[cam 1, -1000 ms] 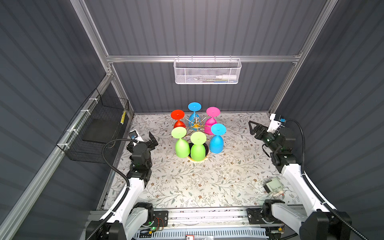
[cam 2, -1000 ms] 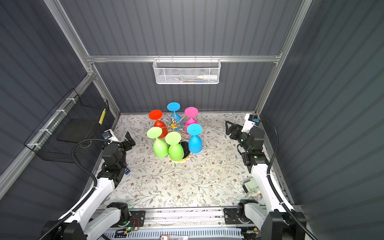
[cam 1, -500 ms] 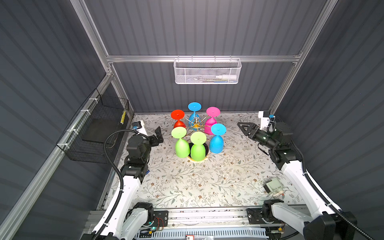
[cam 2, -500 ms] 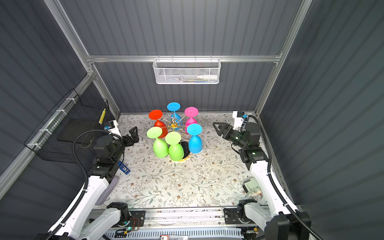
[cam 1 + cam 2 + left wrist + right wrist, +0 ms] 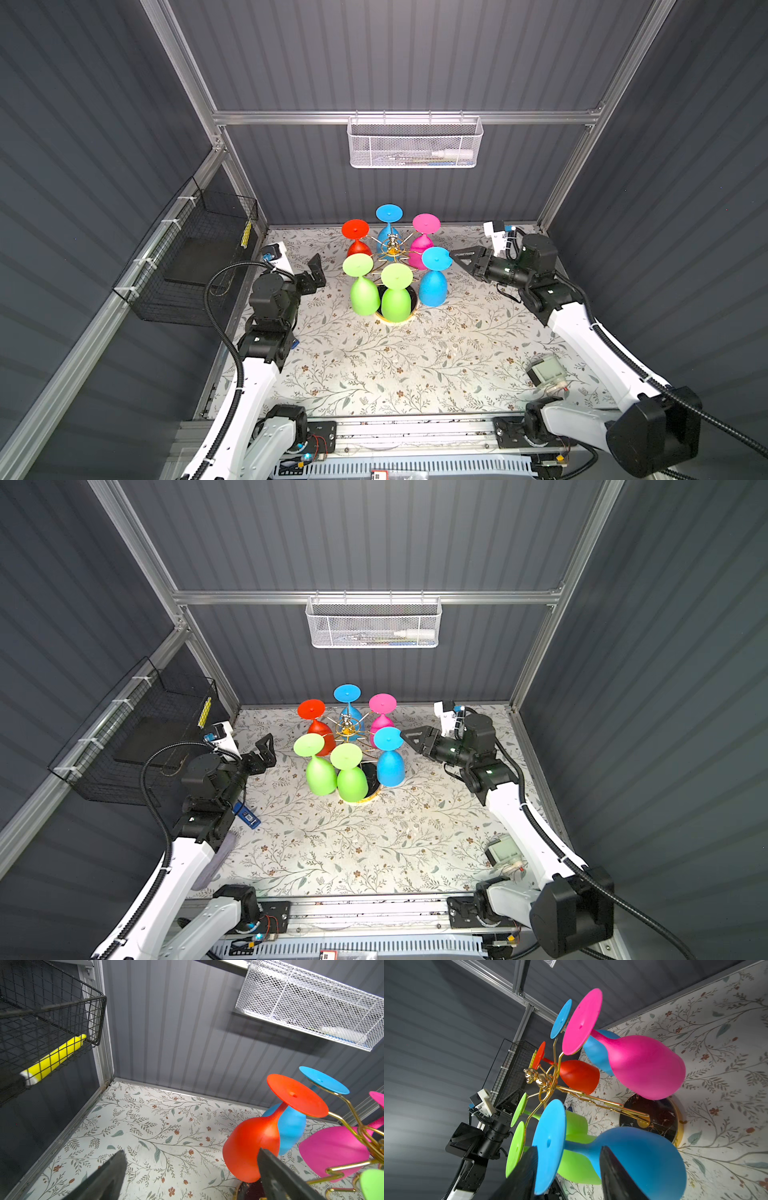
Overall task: Take the wine glass off the wine glass rack
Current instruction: 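Raise both arms and move the right gripper toward the light blue glass's base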
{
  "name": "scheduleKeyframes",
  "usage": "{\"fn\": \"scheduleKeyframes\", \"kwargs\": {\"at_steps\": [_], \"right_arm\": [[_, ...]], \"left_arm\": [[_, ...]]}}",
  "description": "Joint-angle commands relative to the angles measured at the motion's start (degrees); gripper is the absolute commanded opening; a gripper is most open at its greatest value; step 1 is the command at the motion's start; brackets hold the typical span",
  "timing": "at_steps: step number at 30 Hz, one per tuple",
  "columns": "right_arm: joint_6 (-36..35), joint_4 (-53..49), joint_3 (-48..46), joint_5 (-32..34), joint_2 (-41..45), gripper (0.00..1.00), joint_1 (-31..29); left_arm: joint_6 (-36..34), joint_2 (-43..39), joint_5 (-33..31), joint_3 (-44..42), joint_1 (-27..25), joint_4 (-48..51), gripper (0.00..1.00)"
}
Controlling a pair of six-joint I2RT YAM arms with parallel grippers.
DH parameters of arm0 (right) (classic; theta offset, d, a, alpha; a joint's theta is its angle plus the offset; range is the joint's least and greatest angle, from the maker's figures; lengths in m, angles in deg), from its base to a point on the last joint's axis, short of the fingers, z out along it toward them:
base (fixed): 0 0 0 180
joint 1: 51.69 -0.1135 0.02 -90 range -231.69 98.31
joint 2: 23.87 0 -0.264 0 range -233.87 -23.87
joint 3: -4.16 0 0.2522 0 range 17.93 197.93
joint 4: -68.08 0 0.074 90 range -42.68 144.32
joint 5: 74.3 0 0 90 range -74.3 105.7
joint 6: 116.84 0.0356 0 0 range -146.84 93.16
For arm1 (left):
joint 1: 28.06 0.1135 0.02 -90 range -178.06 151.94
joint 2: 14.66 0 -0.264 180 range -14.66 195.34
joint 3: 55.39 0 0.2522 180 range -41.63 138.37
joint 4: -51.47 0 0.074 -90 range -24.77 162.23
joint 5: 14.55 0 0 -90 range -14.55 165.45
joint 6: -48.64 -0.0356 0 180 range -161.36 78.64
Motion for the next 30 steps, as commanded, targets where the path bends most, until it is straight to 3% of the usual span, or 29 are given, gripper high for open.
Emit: {"fn": "scheduleKeyframes", "kwargs": {"at_steps": [1,12,24,30], "right_arm": [[0.41,-0.39,1.94,-2.19,-0.34,0.44,-0.92],[2.77,0.79,2.02,-2.99,-1.46,0.24,-1.85],[5.52,1.56,2.95,-4.12,-1.16,0.11,-1.85],[8.21,1.97,4.0,-5.33,-0.71,0.0,-1.85]], "left_arm": [[0.57,-0.66,0.37,0.28,-0.14,0.55,1.0],[1.06,-0.98,0.26,0.19,-0.14,0.73,1.0],[1.29,-1.97,-0.07,-0.2,-0.14,1.04,0.99],[1.46,-2.68,-0.45,-0.43,-0.13,1.21,1.0]]}}
